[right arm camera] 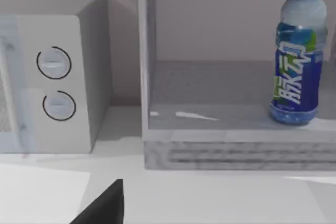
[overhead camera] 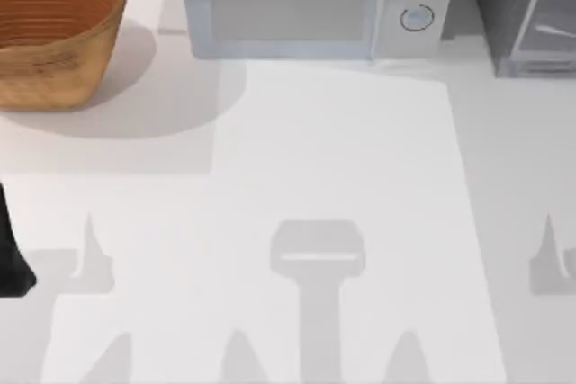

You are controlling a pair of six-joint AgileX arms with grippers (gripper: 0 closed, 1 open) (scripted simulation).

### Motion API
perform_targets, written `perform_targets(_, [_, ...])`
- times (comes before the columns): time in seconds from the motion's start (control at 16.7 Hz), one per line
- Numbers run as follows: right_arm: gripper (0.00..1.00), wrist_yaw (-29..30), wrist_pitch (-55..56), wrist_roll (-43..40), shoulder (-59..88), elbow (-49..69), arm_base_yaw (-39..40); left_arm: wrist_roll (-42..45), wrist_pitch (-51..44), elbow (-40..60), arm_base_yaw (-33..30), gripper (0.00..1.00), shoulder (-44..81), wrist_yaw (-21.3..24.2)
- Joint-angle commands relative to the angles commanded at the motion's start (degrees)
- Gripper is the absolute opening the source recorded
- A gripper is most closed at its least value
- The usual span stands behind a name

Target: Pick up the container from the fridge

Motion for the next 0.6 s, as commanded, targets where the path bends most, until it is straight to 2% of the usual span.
perform_targets(0.3, [1.0, -1.3, 3.6, -0.1, 3.5, 0.6, -1.3, 0.0, 0.0, 0.0, 0.0, 1.0, 0.0, 0.0])
perform_targets(0.6, [1.0, -6.9, 21.0, -0.3, 21.3, 2.9, -7.1, 0.0, 0.0, 0.0, 0.0, 1.0, 0.0, 0.0])
